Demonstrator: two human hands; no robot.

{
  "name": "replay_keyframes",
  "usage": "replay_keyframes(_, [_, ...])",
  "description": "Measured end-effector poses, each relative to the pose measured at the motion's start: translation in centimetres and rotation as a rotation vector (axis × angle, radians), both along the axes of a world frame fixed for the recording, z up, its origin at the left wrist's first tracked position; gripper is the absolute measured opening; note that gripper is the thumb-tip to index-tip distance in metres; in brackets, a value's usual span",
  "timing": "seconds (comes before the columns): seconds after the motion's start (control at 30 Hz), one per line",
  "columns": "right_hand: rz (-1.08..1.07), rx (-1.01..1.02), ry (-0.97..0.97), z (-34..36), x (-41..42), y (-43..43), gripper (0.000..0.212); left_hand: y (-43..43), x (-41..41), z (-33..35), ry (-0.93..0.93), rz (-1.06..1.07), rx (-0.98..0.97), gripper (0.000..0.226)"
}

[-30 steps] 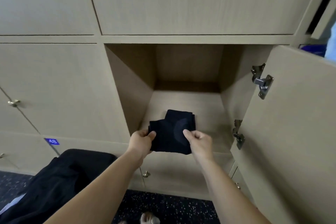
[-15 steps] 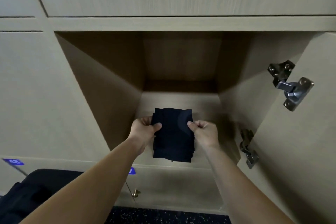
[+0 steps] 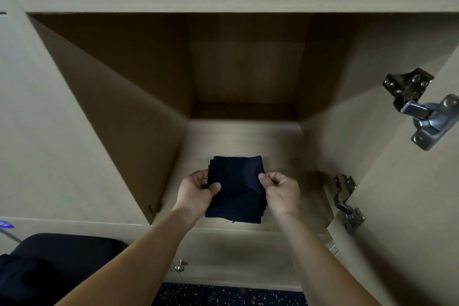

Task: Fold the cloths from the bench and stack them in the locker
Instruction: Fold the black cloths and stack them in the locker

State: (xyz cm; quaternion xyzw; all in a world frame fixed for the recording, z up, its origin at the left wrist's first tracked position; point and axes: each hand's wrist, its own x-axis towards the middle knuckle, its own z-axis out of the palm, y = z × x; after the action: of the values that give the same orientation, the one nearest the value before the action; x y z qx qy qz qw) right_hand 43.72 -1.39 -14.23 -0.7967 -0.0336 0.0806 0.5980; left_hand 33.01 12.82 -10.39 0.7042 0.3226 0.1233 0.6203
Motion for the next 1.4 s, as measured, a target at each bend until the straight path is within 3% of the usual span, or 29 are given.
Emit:
replay_keyframes(0.17, [-0.021,-0.025,-0.028,-0.7,-0.3,0.0,0.028,0.2,0.3,-0.3,0.017,-0.034,0.052,0.041])
replay_keyframes(0.4, [-0.010,-0.017,-0.087,0.0,-0.2,0.4,0.015,0.9,0.3,-0.6,0.017,-0.024,0.060,0.058])
replay_keyframes(0.73, [-0.023,0.008,-0.109,0.3,0.3,0.5,0.006,1.4,0.9,-0.6,-0.026,0.019,0.087,0.053])
replay_keyframes(0.83, [-0.009,-0.075,-0.088,-0.1,0.2,0.5,0.011,1.4,0.8,-0.7,0.015,-0.018,0.114,0.050])
replay_keyframes(0.93, [-0.024,-0.255,-0.174,0.3,-0.2,0.3,0.025,1.1,0.2,-0.6,0.071,-0.104,0.278,0.055])
replay_keyframes(1.03, [0.096,-0.501,-0.663,1.1,-0.9,0.3,0.037,0.9,0.1,-0.3,0.093,-0.180,0.720,0.056])
replay_keyframes(1.1, [0.314,-0.637,-0.800,1.0,-1.2,0.6,0.043,0.7,0.5,-0.3,0.103,-0.302,0.928,0.056])
replay_keyframes(1.27, [0.531,-0.786,-0.548,-0.7,-1.4,0.0,0.091,0.6,0.8,-2.0,0.293,-0.569,1.126,0.058])
replay_keyframes(1.4, [0.534,-0.716,-0.473,-1.6,-1.8,0.2,0.079,1.3,0.4,-2.7,0.321,-0.624,1.129,0.056])
